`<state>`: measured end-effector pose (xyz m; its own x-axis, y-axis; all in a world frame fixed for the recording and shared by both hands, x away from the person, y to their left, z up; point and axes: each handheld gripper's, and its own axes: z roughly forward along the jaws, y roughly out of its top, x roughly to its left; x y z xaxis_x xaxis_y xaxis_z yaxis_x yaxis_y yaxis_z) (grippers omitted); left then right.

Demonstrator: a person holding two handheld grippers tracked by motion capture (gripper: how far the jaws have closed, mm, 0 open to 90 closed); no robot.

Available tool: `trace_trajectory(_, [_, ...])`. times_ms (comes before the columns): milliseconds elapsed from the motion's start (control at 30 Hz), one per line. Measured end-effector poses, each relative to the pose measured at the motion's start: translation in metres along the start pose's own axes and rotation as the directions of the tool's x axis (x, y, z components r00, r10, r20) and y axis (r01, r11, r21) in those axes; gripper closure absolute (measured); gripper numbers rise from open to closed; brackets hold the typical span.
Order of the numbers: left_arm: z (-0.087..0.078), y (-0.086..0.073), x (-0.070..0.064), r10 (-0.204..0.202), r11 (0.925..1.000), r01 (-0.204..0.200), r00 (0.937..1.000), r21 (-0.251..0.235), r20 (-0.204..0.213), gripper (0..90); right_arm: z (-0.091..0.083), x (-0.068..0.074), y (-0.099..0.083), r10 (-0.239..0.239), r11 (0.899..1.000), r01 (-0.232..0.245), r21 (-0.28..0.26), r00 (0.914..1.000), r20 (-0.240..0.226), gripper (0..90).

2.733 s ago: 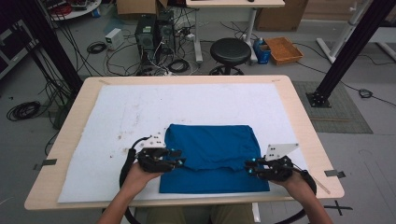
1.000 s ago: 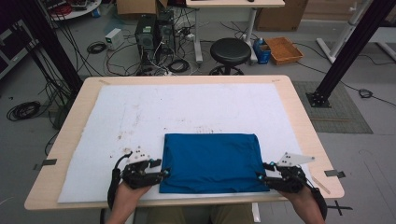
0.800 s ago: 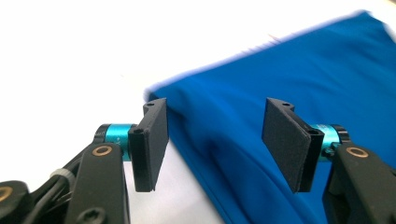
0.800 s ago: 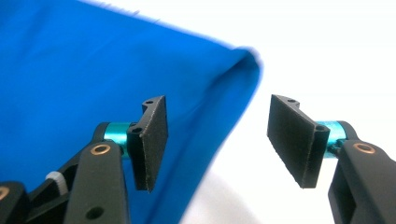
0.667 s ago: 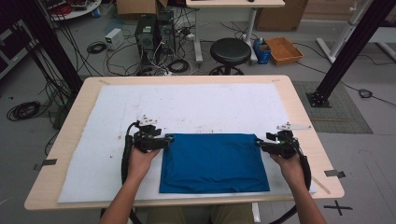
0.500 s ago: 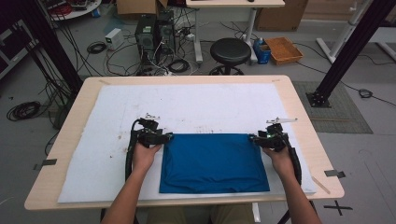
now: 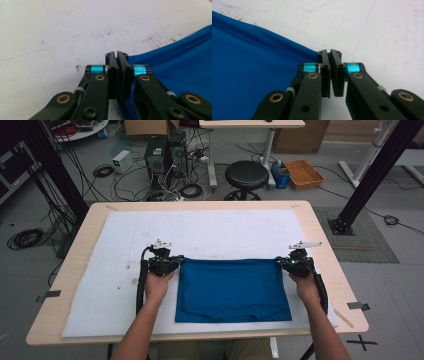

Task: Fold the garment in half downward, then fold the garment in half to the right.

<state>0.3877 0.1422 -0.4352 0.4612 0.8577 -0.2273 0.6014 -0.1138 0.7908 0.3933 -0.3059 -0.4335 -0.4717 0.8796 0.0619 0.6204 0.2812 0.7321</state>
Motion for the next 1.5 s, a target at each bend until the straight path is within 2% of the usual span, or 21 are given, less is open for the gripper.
trace_trajectory(133, [0.007,0.004,-0.001,0.010,0.9999,-0.010,0.9999,-0.005,0.012,87.4,0.000,-0.006,0.003,0.012,1.000,-0.012,0.007,0.9999,0.008,87.6])
trace_trajectory(267, [0.008,0.001,0.001,0.011,0.9998,-0.010,0.9996,-0.017,0.028,86.6,0.000,-0.007,0.002,-0.002,1.000,0.002,0.003,1.0000,0.007,85.4])
trace_trajectory(300, [0.006,0.001,0.001,0.011,0.9994,-0.010,0.9996,-0.034,0.026,83.7,-0.001,-0.007,0.002,-0.006,1.000,0.006,-0.004,0.9999,0.013,78.3])
trace_trajectory(333, [0.003,0.000,0.001,0.007,0.9989,-0.006,0.9997,-0.046,0.022,73.1,-0.002,-0.007,0.001,-0.013,1.000,0.013,-0.019,0.9995,0.027,64.6])
trace_trajectory(367, [-0.003,-0.001,0.002,-0.013,0.9977,0.016,0.9991,-0.066,0.040,51.5,-0.005,-0.009,-0.002,-0.004,0.998,0.006,-0.056,0.9993,0.036,41.8])
trace_trajectory(400, [-0.003,-0.001,0.002,-0.013,0.9977,0.016,0.9991,-0.066,0.040,45.0,-0.005,-0.009,-0.002,-0.004,0.998,0.006,-0.056,0.9993,0.036,41.8])
trace_trajectory(433, [-0.006,-0.002,0.002,-0.014,0.9969,0.017,0.9990,-0.077,0.043,45.0,-0.007,-0.010,-0.002,0.006,0.998,-0.005,-0.062,0.9997,0.025,34.1])
trace_trajectory(467, [-0.010,-0.004,0.003,-0.009,0.9963,0.013,0.9990,-0.085,0.044,39.0,-0.010,-0.010,-0.003,0.008,0.997,-0.006,-0.073,0.9997,0.023,26.7])
trace_trajectory(533, [-0.018,-0.008,0.003,-0.017,0.9937,0.021,0.9990,-0.110,0.042,27.7,-0.016,-0.010,-0.007,-0.003,0.996,0.003,-0.092,1.0000,0.009,20.4])
trace_trajectory(567, [-0.021,-0.010,0.003,-0.016,0.9919,0.021,0.9991,-0.126,0.040,23.7,-0.019,-0.009,-0.009,-0.016,0.995,0.016,-0.102,0.9999,0.000,20.4])
trace_trajectory(600, [-0.025,-0.011,0.003,-0.017,0.9903,0.024,0.9985,-0.137,0.051,23.4,-0.022,-0.009,-0.011,-0.026,0.994,0.025,-0.107,0.9996,-0.008,20.4])
trace_trajectory(633, [-0.028,-0.012,0.004,-0.011,0.9893,0.020,0.9977,-0.145,0.067,23.5,-0.028,-0.009,-0.015,-0.028,0.992,0.023,-0.121,0.9987,-0.042,20.4])
trace_trajectory(733, [-0.040,-0.016,0.002,0.030,0.9842,-0.011,0.9938,-0.177,0.107,23.5,-0.035,-0.007,-0.018,-0.041,0.990,0.033,-0.140,0.9976,-0.056,20.4])
trace_trajectory(767, [-0.046,-0.018,0.000,0.060,0.9816,-0.034,0.9894,-0.188,0.133,23.5,-0.043,-0.003,-0.021,-0.070,0.985,0.053,-0.161,0.9922,-0.103,20.4])
trace_trajectory(800, [-0.046,-0.018,0.000,0.060,0.9816,-0.034,0.9894,-0.188,0.133,23.5,-0.043,-0.003,-0.021,-0.070,0.985,0.053,-0.161,0.9922,-0.103,20.4])
trace_trajectory(833, [-0.049,-0.018,0.000,0.072,0.9808,-0.044,0.9871,-0.190,0.143,23.5,-0.049,0.000,-0.023,-0.102,0.981,0.079,-0.176,0.9870,-0.124,20.4])
trace_trajectory(967, [-0.061,-0.024,-0.002,0.096,0.9772,-0.061,0.9808,-0.204,0.170,23.4,-0.060,0.002,-0.027,-0.125,0.975,0.093,-0.200,0.9804,-0.152,20.0])
trace_trajectory(1267, [-0.074,-0.030,-0.002,0.128,0.9729,-0.087,0.9744,-0.214,0.185,23.5,-0.072,0.003,-0.035,-0.130,0.974,0.095,-0.207,0.9785,-0.160,20.0])
trace_trajectory(1433, [-0.077,-0.033,-0.003,0.119,0.9757,-0.081,0.9764,-0.203,0.180,23.4,-0.075,0.003,-0.037,-0.130,0.973,0.095,-0.212,0.9789,-0.157,20.0])
trace_trajectory(1500, [-0.078,-0.033,-0.006,0.120,0.9760,-0.082,0.9750,-0.202,0.187,23.4,-0.076,0.005,-0.037,-0.135,0.971,0.099,-0.217,0.9785,-0.156,20.0])
